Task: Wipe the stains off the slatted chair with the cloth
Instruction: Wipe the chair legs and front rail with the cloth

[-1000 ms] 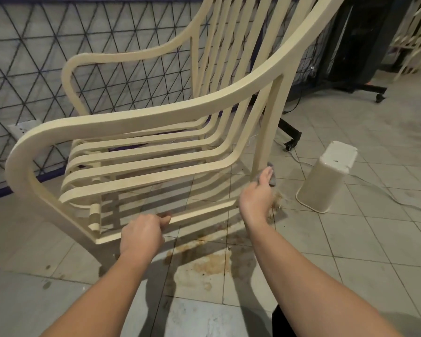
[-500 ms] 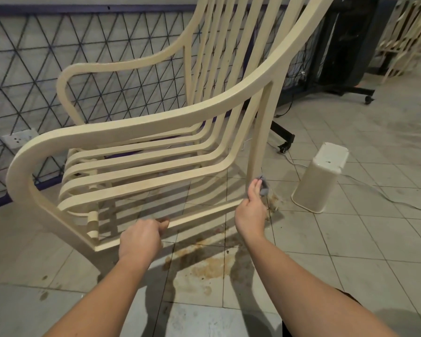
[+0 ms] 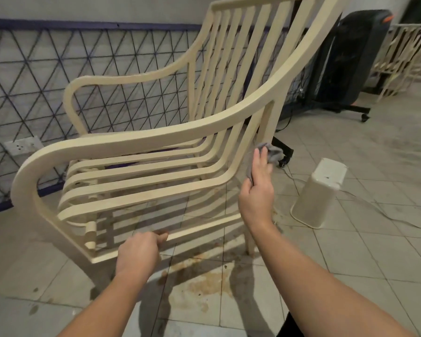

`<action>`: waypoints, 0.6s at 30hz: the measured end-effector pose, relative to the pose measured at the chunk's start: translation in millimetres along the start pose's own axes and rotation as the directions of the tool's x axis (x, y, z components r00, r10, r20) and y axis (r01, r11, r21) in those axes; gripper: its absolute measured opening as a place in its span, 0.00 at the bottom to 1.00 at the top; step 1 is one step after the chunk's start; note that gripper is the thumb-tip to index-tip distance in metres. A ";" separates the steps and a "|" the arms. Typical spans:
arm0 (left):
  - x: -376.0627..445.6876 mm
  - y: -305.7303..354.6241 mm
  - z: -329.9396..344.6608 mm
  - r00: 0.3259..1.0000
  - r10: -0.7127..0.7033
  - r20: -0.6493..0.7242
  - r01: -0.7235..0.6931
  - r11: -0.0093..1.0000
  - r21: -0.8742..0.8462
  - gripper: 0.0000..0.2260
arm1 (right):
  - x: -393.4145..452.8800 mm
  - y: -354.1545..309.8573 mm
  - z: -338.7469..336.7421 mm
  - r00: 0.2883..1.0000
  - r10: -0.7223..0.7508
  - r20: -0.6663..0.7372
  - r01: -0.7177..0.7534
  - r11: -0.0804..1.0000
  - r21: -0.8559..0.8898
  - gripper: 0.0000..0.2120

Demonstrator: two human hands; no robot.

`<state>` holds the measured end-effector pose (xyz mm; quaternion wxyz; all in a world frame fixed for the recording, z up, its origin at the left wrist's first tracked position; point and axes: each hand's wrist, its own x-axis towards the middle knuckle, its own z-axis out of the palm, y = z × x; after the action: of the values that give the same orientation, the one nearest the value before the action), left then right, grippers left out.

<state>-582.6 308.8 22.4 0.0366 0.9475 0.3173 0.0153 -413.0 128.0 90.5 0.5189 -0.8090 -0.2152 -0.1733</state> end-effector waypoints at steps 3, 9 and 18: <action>0.5 -1.8 1.5 1.000 -0.021 0.012 0.021 1.000 -0.007 0.25 | 51.2 -17.3 -11.6 0.976 -0.214 -0.025 0.207 0.963 -0.174 0.30; -4.7 3.2 -10.7 1.000 0.000 0.030 0.001 1.000 -0.027 0.16 | 56.4 3.9 -10.0 0.932 -0.351 0.091 0.356 0.837 -0.415 0.25; -6.2 7.8 -10.1 0.999 0.010 0.035 -0.011 1.000 0.022 0.16 | -23.9 124.5 -42.1 0.917 0.388 -0.095 -0.376 0.918 0.124 0.24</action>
<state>-583.4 299.5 33.1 0.0318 0.9496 0.3119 -0.0046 -369.9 39.5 0.1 0.5956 -0.7958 -0.0309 -0.1047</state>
